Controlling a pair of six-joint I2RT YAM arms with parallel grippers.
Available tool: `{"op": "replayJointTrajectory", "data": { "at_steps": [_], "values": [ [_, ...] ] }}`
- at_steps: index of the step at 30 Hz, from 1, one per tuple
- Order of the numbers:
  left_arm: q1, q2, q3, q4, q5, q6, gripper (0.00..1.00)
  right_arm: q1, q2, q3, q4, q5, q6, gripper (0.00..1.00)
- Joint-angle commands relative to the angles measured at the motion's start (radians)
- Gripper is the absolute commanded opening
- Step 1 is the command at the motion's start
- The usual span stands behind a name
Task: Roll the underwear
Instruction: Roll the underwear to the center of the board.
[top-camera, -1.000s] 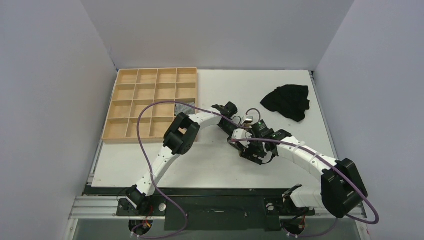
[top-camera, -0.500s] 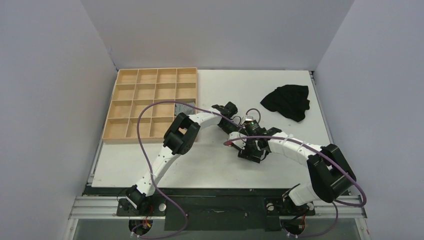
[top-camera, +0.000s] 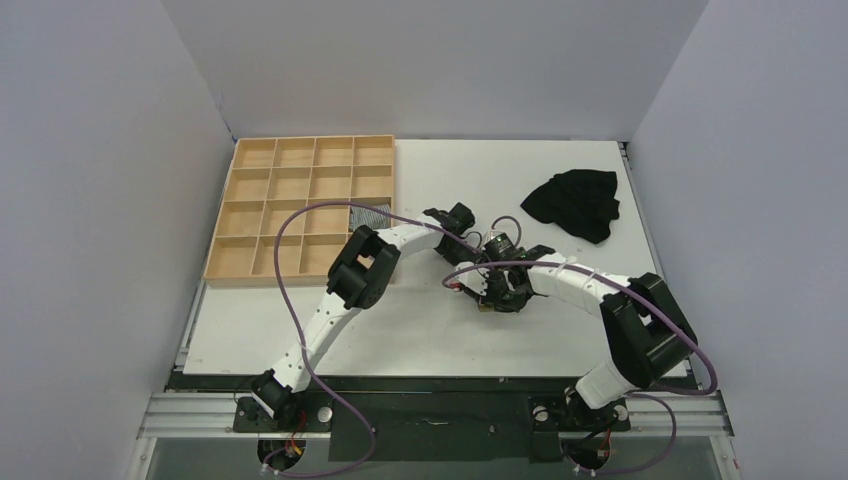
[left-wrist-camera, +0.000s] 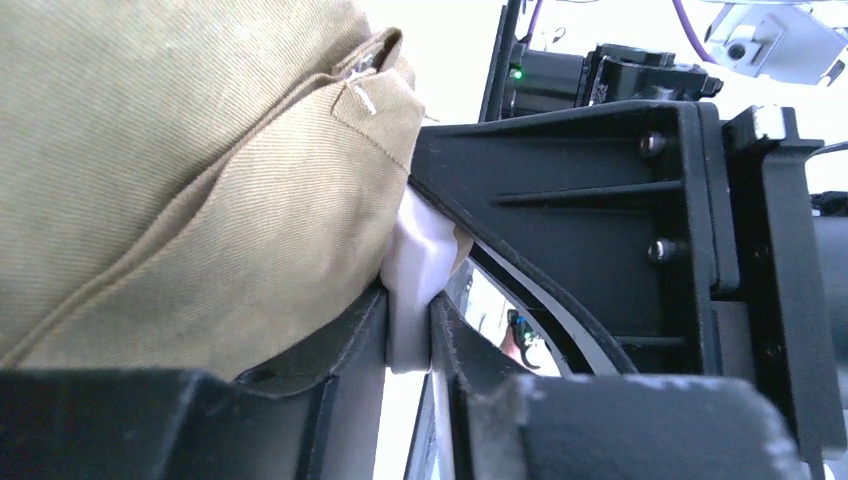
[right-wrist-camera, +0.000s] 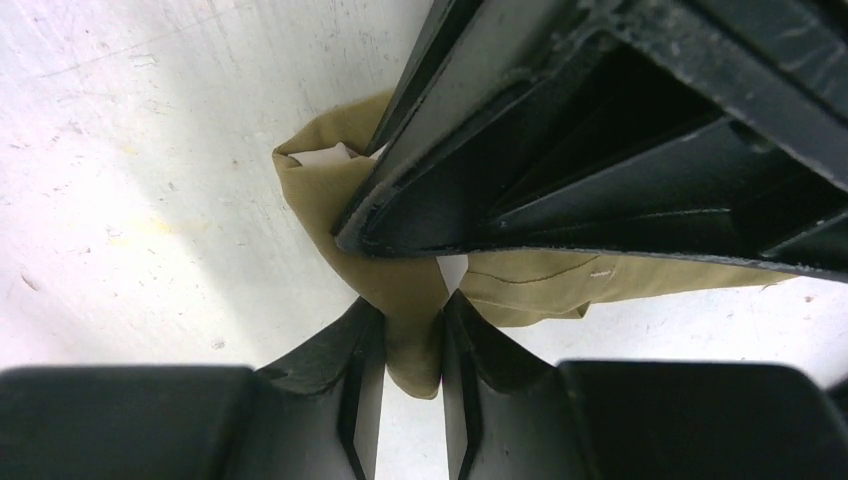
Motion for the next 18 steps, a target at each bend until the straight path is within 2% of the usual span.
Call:
{"op": "replayJointTrajectory", "data": {
  "at_steps": [1, 8, 10, 18],
  "values": [
    [0.023, 0.022, 0.019, -0.021, -0.093, 0.038, 0.23, -0.023, 0.058, 0.038, -0.077, -0.104, -0.028, 0.09],
    [0.066, -0.040, 0.015, -0.018, -0.126, 0.063, 0.53, -0.050, 0.118, 0.059, -0.135, -0.170, -0.039, 0.02],
    [0.081, -0.056, 0.015, -0.018, -0.124, 0.064, 0.59, -0.060, 0.117, 0.061, -0.141, -0.178, -0.039, 0.01],
    [0.136, -0.109, 0.009, -0.039, -0.114, 0.082, 0.67, -0.080, 0.117, 0.071, -0.168, -0.210, -0.039, 0.00]
  ]
}}
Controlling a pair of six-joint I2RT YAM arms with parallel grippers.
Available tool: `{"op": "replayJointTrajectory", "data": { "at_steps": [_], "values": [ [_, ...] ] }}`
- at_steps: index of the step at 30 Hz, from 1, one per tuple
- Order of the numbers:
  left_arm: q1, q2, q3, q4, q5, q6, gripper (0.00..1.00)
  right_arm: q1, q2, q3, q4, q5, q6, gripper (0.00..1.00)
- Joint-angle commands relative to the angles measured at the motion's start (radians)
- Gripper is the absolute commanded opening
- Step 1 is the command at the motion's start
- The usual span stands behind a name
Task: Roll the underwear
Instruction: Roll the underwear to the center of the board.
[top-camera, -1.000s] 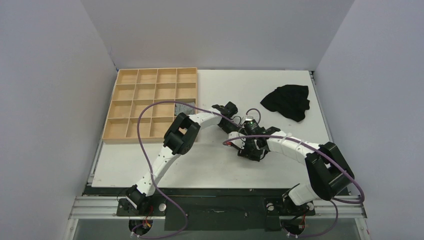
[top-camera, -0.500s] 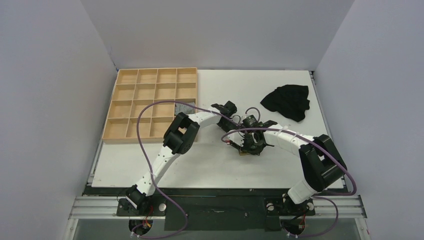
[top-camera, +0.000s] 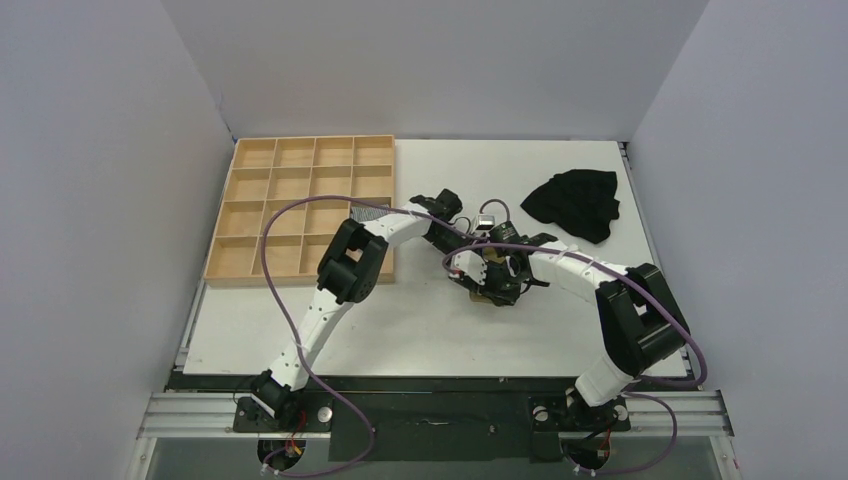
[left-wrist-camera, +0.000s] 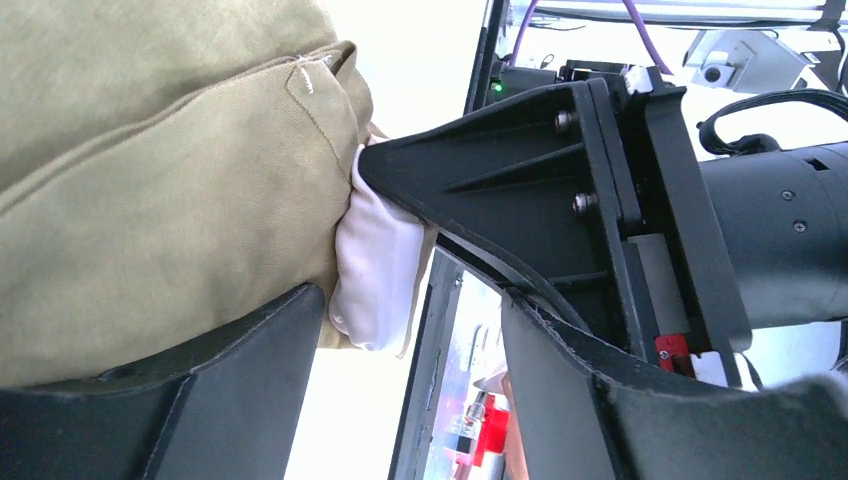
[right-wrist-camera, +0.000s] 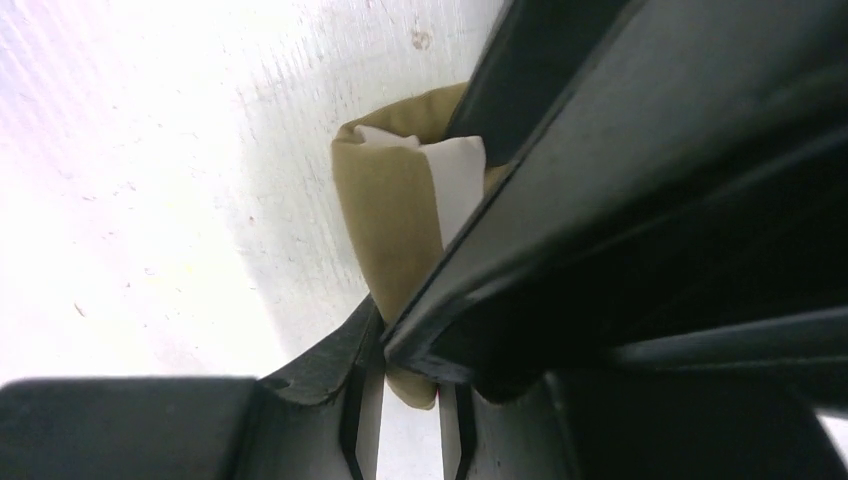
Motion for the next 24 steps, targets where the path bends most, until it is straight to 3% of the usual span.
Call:
{"op": "replayJointTrajectory", "data": {
  "at_steps": [1, 9, 24],
  "values": [
    [0.080, -0.072, -0.003, 0.000, -0.115, 0.065, 0.69, -0.008, 0.048, -0.019, -0.118, -0.036, -0.009, 0.00],
    [0.117, -0.096, 0.007, -0.065, -0.136, 0.124, 0.75, -0.013, 0.079, -0.001, -0.153, -0.064, -0.009, 0.00],
    [0.138, -0.140, 0.013, -0.259, -0.252, 0.324, 0.77, -0.050, 0.136, 0.012, -0.190, -0.070, -0.021, 0.00]
  ]
}}
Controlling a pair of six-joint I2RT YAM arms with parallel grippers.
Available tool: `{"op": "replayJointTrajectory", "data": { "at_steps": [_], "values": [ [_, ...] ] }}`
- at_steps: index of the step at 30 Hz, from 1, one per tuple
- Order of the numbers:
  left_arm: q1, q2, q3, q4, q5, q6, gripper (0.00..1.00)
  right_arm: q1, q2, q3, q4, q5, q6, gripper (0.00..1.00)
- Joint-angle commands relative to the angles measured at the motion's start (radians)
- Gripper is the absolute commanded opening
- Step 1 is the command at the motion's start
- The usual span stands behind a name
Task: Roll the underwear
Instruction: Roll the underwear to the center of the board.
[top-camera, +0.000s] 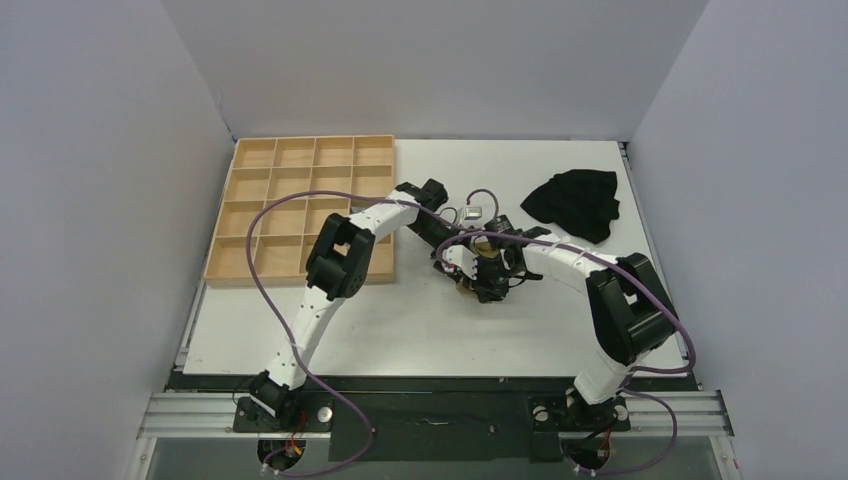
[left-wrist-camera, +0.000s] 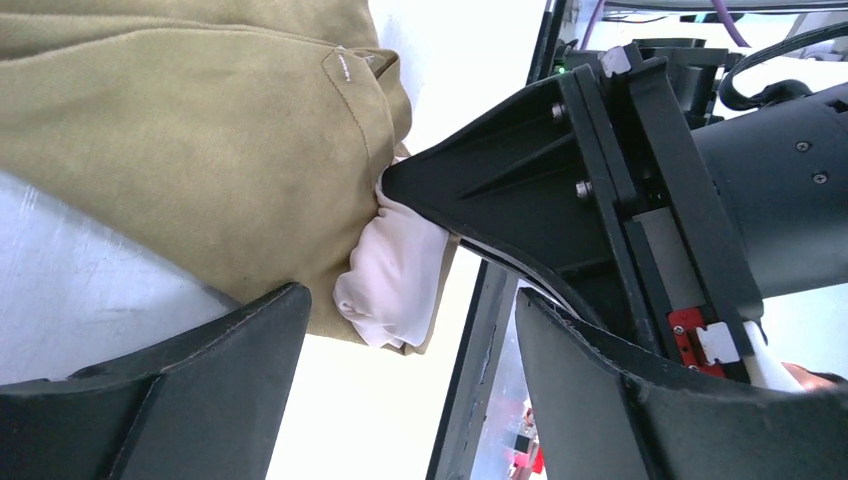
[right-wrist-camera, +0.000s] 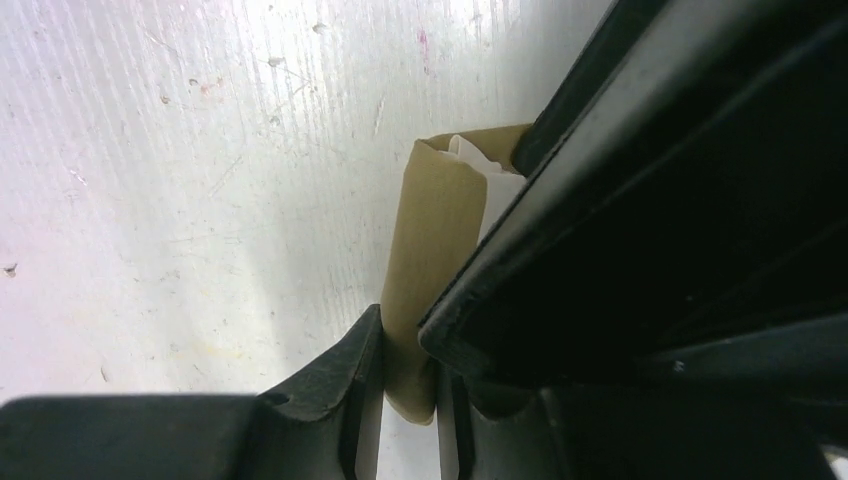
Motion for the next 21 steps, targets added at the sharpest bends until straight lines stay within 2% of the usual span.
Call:
{"op": "replayJointTrajectory", "data": {
  "at_steps": [1, 13, 16, 21],
  "values": [
    [0.070, -0.080, 0.020, -0.106, -0.136, 0.117, 0.77, -0.044, 0.066, -0.050, -0.223, 0.111, 0.034, 0.00],
    [0.082, -0.125, -0.013, -0.188, -0.204, 0.236, 0.78, -0.056, 0.078, -0.037, -0.238, 0.107, 0.039, 0.00],
    [0.093, -0.170, -0.083, -0.178, -0.202, 0.268, 0.78, -0.061, 0.099, -0.009, -0.264, 0.095, 0.039, 0.00],
    [0.126, -0.335, -0.272, -0.053, -0.227, 0.277, 0.78, -0.084, 0.162, 0.066, -0.342, 0.031, 0.020, 0.00]
  ]
}}
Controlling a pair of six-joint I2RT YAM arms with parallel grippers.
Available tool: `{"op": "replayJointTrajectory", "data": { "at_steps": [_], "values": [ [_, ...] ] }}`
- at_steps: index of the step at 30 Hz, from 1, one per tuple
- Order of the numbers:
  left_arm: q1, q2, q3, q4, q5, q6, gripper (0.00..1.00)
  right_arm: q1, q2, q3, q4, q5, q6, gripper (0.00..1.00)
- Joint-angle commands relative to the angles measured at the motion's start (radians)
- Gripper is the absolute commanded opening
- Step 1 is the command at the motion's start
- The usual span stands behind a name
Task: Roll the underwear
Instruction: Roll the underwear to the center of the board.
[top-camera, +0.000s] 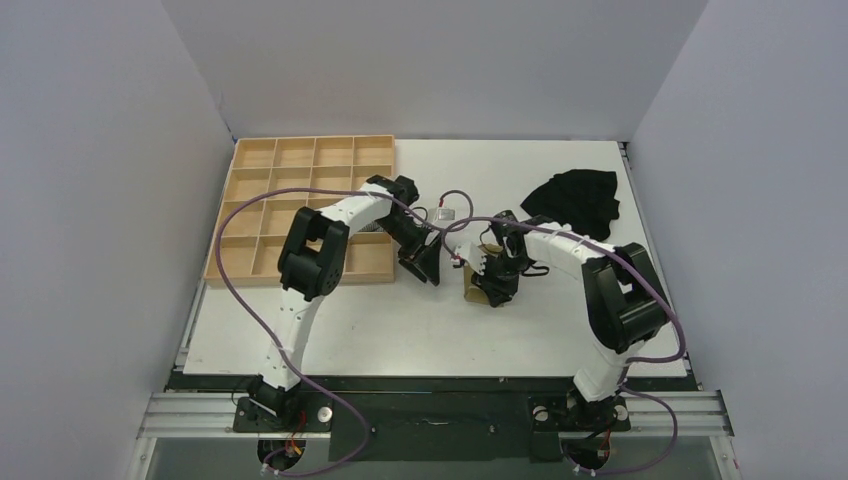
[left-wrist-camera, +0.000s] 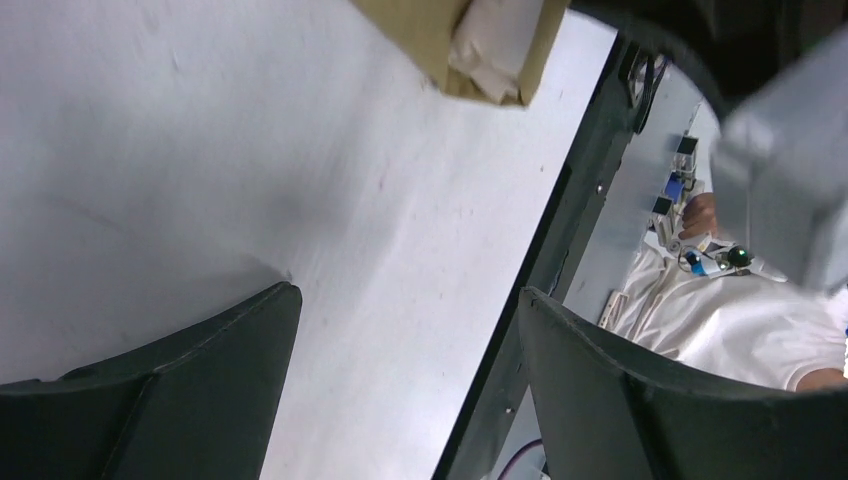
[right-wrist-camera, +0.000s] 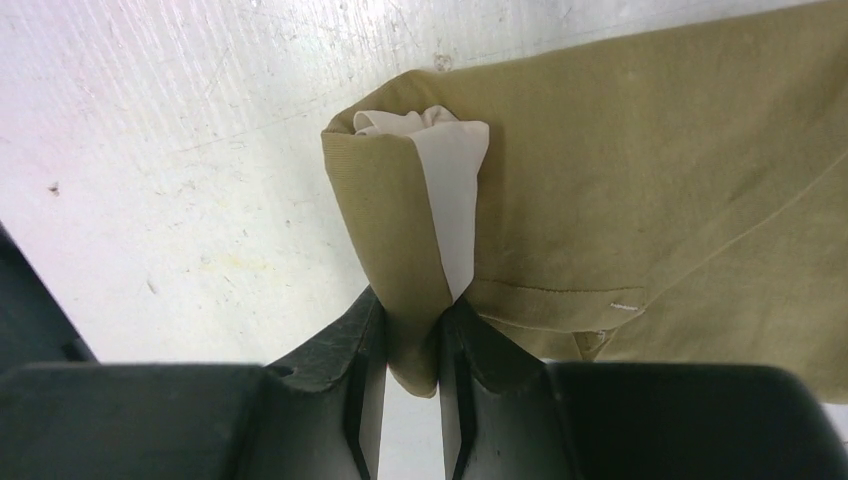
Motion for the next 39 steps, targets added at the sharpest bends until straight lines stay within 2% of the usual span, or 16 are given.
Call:
{"op": "replayJointTrajectory", "data": {
  "at_steps": [1, 8, 16, 20, 25, 32, 39],
  "values": [
    [0.038, -0.193, -0.154, 0.101, -0.040, 0.044, 0.78, -0.037, 0.113, 0.028, -0.214, 0.012, -0.015, 0.00],
    [0.101, -0.413, -0.422, 0.330, -0.097, -0.033, 0.78, -0.074, 0.243, 0.191, -0.364, -0.071, -0.063, 0.01],
    [0.089, -0.592, -0.593, 0.561, -0.202, -0.085, 0.78, -0.119, 0.392, 0.362, -0.502, -0.127, -0.097, 0.02],
    [0.016, -0.648, -0.632, 0.658, -0.286, -0.068, 0.79, -0.139, 0.464, 0.440, -0.554, -0.144, -0.104, 0.03],
    [-0.150, -0.668, -0.642, 0.759, -0.430, -0.009, 0.80, -0.157, 0.515, 0.501, -0.581, -0.154, -0.106, 0.02],
    [-0.329, -0.584, -0.584, 0.840, -0.539, 0.045, 0.83, -0.163, 0.543, 0.532, -0.606, -0.182, -0.122, 0.02],
    [-0.421, -0.514, -0.593, 0.939, -0.610, 0.136, 0.84, -0.167, 0.572, 0.551, -0.643, -0.197, -0.151, 0.02]
  ]
}}
